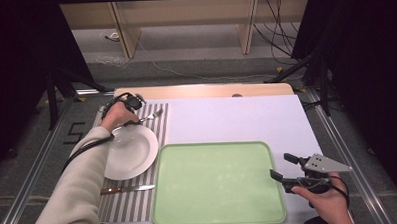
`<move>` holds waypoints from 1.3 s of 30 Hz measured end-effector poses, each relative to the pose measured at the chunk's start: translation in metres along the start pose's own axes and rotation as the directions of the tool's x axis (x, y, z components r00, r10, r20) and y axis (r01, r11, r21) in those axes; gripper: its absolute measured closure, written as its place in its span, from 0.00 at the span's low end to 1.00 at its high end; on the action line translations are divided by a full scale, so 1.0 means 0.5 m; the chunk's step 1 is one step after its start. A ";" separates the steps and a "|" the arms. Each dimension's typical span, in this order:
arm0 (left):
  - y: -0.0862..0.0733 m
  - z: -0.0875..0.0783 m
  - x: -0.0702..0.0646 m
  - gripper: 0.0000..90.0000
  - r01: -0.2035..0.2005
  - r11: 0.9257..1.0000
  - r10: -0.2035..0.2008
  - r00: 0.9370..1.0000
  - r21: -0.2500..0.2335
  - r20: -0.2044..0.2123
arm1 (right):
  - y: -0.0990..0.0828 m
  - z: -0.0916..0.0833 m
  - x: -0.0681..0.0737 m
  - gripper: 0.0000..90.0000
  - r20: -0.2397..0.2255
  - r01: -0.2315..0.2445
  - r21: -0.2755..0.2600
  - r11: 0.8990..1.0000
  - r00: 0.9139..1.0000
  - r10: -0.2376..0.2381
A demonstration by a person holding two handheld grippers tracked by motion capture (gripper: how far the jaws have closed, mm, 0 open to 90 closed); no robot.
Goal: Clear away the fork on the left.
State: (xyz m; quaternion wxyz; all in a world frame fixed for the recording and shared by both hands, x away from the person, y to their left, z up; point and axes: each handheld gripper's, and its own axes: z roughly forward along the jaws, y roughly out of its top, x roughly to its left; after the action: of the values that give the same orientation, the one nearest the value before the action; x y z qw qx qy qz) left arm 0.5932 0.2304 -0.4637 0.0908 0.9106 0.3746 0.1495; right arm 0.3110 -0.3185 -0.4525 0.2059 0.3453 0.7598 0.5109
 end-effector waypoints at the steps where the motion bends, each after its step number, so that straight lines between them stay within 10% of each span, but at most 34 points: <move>1: 0.000 0.000 0.000 0.79 0.000 1.000 0.000 1.000 0.000 0.000 | 0.000 0.000 0.000 0.25 0.000 0.000 0.000 1.000 1.000 0.000; 39: 0.004 -0.004 0.000 0.86 -0.021 0.999 0.020 0.999 -0.038 -0.029 | 0.000 -0.001 0.000 0.25 -0.001 -0.003 -0.001 1.000 1.000 0.003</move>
State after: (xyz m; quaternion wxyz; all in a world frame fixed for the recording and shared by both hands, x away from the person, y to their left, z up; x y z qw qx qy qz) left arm 0.5939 0.2290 -0.4614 0.1013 0.9102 0.3634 0.1708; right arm 0.3109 -0.3189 -0.4524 0.2051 0.3463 0.7591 0.5117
